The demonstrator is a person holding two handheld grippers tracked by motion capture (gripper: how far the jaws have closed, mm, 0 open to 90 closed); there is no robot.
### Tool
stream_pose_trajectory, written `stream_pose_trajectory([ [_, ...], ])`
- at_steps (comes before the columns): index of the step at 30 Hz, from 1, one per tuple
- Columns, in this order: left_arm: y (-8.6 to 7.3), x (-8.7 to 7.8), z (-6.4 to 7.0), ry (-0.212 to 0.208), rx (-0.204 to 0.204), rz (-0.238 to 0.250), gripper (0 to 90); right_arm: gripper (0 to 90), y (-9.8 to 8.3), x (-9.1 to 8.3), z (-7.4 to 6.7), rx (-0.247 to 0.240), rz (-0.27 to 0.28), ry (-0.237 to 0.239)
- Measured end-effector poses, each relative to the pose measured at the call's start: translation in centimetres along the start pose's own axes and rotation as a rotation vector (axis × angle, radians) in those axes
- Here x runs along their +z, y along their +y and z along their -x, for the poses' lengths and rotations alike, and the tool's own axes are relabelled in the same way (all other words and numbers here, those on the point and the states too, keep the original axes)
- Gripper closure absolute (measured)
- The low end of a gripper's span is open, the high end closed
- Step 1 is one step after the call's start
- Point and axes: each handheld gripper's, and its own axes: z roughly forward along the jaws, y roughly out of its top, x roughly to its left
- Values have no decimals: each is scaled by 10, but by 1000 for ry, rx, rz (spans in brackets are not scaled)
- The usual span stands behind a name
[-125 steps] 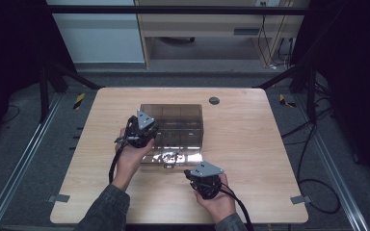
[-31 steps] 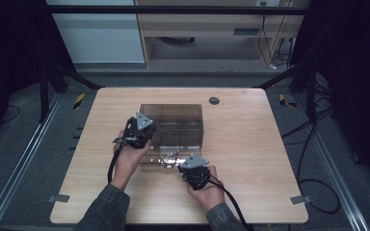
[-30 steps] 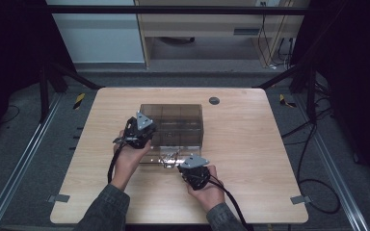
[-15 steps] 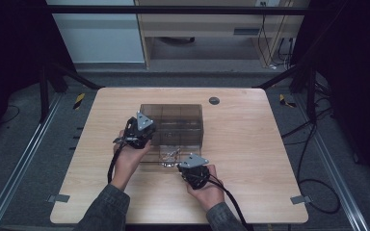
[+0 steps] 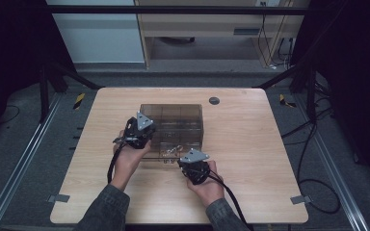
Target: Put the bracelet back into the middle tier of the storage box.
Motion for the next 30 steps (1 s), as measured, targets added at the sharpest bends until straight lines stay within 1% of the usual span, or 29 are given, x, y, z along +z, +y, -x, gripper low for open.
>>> stream_pose_trajectory([
  [3, 0, 0, 0, 0, 1, 1, 896, 900, 1, 1, 2, -11, -3, -3],
  [12, 0, 0, 0, -2, -1, 3, 896, 900, 6, 4, 8, 11, -3, -6],
  [19, 0, 0, 0, 0, -1, 3, 896, 900, 8, 6, 12, 10, -3, -9],
  [27, -1, 0, 0, 0, -2, 5, 896, 900, 11, 7, 14, 8, -4, -11],
  [30, -1, 0, 0, 0, -2, 5, 896, 900, 12, 8, 15, 14, -6, -15],
])
